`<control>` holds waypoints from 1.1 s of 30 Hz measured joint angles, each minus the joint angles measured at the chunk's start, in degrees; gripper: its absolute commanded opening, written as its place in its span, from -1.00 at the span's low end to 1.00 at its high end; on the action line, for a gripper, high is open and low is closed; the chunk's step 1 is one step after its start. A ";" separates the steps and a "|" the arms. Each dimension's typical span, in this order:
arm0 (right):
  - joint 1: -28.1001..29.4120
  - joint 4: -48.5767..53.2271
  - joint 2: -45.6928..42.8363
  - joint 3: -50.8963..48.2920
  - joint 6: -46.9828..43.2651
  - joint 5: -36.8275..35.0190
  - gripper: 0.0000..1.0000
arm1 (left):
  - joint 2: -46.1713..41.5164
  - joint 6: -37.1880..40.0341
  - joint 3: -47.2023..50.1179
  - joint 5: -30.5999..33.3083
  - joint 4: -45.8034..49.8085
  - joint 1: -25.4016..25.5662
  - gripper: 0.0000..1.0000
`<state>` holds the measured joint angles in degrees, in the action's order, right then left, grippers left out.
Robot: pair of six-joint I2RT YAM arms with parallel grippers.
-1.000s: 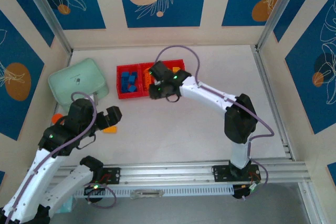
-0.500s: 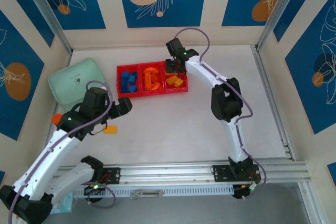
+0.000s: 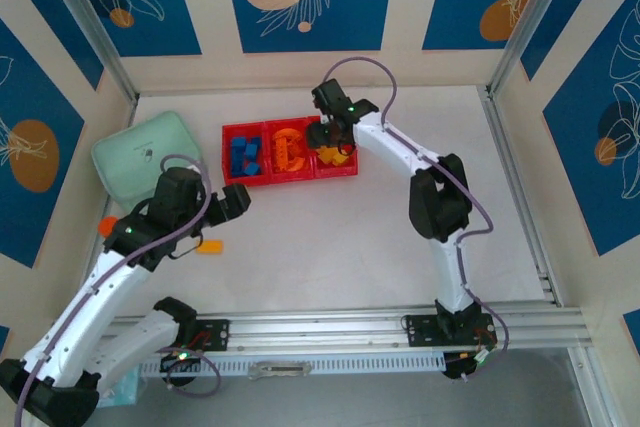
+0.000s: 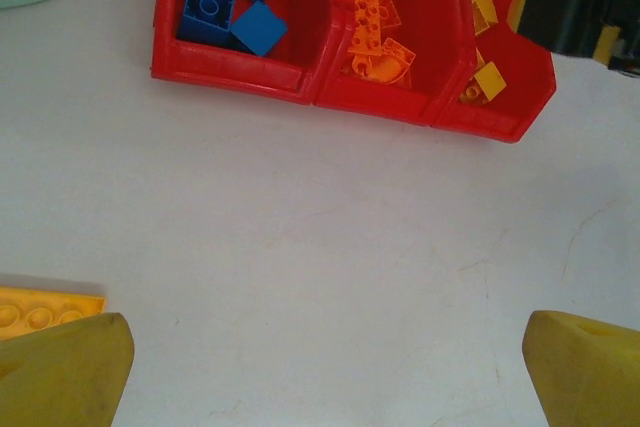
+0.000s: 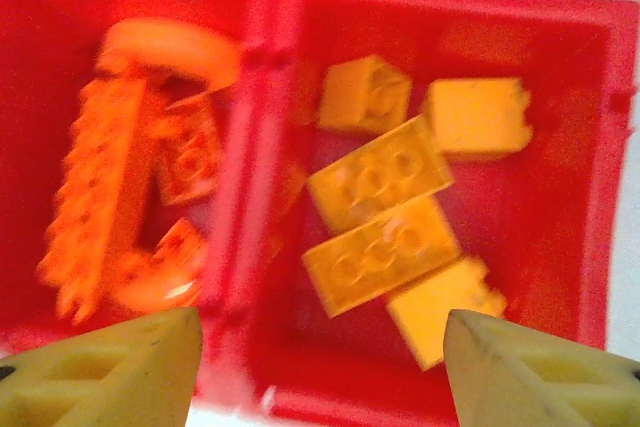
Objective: Sort the legos into containers by color
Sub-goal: Pick up the lego from the bottom-left of the table.
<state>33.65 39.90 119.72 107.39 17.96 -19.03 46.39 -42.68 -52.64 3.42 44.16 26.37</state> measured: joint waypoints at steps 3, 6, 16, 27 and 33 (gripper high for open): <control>4.20 -1.36 -5.44 -4.85 -0.83 0.98 0.39 | -2.10 0.17 -0.15 0.24 2.25 -0.02 0.99; 9.01 -2.84 -9.22 -8.72 -1.73 2.27 0.43 | -4.28 0.15 -0.70 1.11 5.09 -0.02 0.99; 23.61 -7.54 -8.83 -15.02 -8.48 11.69 0.50 | -12.83 -1.86 -3.37 5.53 18.10 -0.02 0.99; 28.04 -9.44 6.40 -5.01 -17.16 20.06 0.54 | -17.35 -5.60 -7.63 10.69 28.33 -0.07 0.99; 29.66 -6.54 14.01 5.31 -20.59 20.57 0.56 | -17.86 -7.30 -7.65 12.09 30.25 -0.07 0.99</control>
<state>63.31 33.36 133.73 112.71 -2.63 1.54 28.53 -49.98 -60.29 15.51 74.41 26.30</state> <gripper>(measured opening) 0.780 0.994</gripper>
